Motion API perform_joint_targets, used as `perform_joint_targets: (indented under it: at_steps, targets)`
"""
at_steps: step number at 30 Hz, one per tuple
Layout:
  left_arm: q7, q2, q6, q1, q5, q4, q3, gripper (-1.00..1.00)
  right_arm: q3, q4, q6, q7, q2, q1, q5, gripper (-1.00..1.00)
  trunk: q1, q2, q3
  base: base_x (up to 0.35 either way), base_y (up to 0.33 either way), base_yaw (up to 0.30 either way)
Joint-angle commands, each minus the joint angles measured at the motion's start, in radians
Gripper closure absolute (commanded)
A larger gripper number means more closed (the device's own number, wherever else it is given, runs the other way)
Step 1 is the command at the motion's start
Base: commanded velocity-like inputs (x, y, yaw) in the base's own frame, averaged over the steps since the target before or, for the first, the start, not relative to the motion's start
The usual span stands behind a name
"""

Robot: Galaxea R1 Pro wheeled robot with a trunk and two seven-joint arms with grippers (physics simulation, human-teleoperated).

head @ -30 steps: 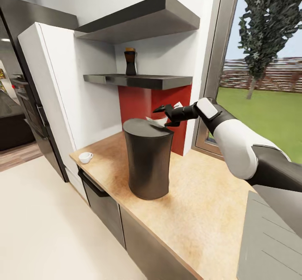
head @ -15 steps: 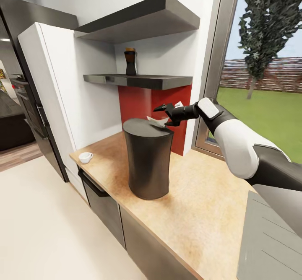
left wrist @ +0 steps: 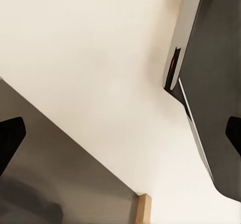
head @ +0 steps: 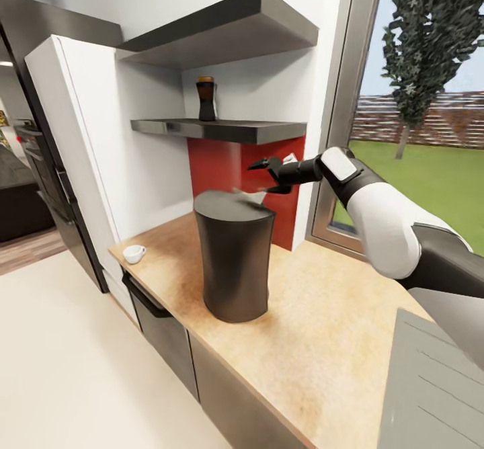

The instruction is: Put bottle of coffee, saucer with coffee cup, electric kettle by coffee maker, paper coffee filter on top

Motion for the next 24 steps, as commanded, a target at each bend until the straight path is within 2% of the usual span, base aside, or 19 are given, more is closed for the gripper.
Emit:
perform_joint_targets:
  at_steps: [1,4,9,15,24]
  targets:
    - [0.002,0.000,0.005,0.000,0.010,-0.002,0.001,-1.00,-0.006,0.000,0.004,0.006,0.000,-0.001,0.012,-1.00,0.001,-0.002,-0.002,0.141,-0.208,0.000]
    - [0.002,0.000,0.005,0.000,0.010,-0.002,0.001,-1.00,-0.005,0.001,0.005,0.004,-0.005,-0.001,0.013,-1.00,0.001,-0.002,-0.002,0.141,-0.232,0.000]
    - [0.002,0.000,0.005,0.000,0.010,-0.002,0.001,-1.00,-0.005,0.001,0.005,0.003,-0.030,-0.001,0.014,-1.00,0.001,-0.002,-0.002,0.133,-0.248,0.000]
    - [0.002,0.000,0.004,0.000,0.011,-0.002,0.001,-1.00,-0.004,0.008,0.004,0.004,-0.033,-0.001,0.017,-1.00,0.001,-0.002,-0.002,0.034,-0.092,0.000]
    - [0.004,0.000,-0.004,-0.002,0.020,-0.003,0.003,-1.00,-0.003,0.022,0.005,0.003,-0.030,-0.001,0.016,-1.00,0.001,-0.002,-0.002,-0.260,0.000,0.000]
